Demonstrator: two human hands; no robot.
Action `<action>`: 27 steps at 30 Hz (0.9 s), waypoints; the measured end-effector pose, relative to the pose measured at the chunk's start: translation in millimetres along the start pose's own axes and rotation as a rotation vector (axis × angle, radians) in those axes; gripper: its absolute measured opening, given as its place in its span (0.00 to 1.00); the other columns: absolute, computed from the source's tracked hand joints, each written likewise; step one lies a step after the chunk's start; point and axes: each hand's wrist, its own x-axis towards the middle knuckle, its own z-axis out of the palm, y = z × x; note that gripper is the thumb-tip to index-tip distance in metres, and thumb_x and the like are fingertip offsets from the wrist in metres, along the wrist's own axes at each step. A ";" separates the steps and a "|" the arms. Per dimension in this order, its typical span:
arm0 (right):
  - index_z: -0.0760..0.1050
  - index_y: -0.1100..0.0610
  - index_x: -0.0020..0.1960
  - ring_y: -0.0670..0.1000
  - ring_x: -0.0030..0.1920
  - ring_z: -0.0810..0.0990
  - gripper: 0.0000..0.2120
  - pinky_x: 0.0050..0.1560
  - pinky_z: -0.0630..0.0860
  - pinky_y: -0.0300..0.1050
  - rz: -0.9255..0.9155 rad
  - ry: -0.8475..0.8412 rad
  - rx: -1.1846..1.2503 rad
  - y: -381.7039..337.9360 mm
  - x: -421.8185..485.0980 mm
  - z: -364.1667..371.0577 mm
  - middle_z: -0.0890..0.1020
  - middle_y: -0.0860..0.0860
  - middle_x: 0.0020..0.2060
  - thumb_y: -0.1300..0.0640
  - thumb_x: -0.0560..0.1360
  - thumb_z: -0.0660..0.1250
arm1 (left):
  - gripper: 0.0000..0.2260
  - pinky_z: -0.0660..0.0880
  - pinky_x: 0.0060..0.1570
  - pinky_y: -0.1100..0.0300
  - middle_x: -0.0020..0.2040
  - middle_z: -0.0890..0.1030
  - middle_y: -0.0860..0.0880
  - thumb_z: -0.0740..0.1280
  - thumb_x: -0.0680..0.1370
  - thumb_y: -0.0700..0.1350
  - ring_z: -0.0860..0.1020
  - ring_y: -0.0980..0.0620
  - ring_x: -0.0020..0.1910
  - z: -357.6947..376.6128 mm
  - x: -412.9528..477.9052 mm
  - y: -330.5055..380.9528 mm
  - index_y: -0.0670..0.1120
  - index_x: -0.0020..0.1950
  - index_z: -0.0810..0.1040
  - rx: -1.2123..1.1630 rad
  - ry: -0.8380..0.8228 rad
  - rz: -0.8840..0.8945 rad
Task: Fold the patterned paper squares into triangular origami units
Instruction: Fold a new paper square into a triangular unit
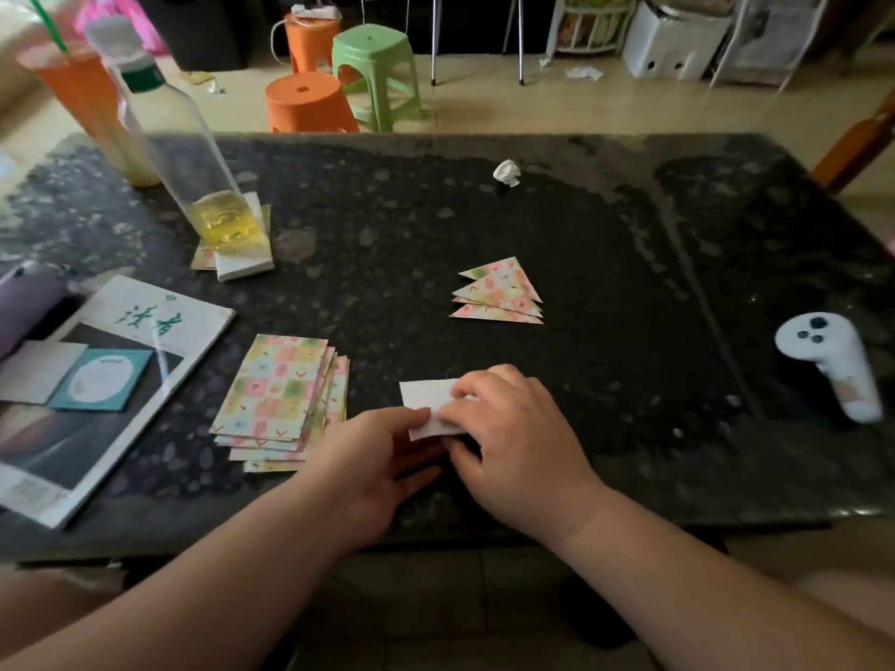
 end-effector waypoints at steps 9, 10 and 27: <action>0.87 0.56 0.51 0.52 0.48 0.78 0.09 0.43 0.78 0.50 -0.062 0.041 0.082 29.6 -19.3 23.8 0.83 0.49 0.46 0.62 0.74 0.70 | 0.07 0.78 0.40 0.61 0.41 0.83 0.55 0.66 0.82 0.50 0.81 0.56 0.40 -25.8 5.6 27.2 0.53 0.47 0.82 1.191 0.051 0.404; 0.87 0.55 0.52 0.52 0.50 0.78 0.09 0.45 0.79 0.49 -0.053 0.022 0.103 31.4 -21.6 25.4 0.83 0.49 0.48 0.62 0.75 0.70 | 0.06 0.76 0.44 0.66 0.46 0.80 0.59 0.65 0.82 0.46 0.80 0.59 0.46 -30.8 6.9 29.2 0.57 0.49 0.79 1.320 0.037 0.522; 0.86 0.49 0.46 0.41 0.50 0.79 0.03 0.52 0.76 0.39 0.192 -0.040 0.308 33.2 -16.7 16.7 0.83 0.37 0.44 0.53 0.77 0.73 | 0.04 0.70 0.59 0.59 0.51 0.78 0.62 0.67 0.81 0.52 0.72 0.60 0.54 -42.8 31.8 -4.8 0.57 0.51 0.82 1.366 -0.056 0.949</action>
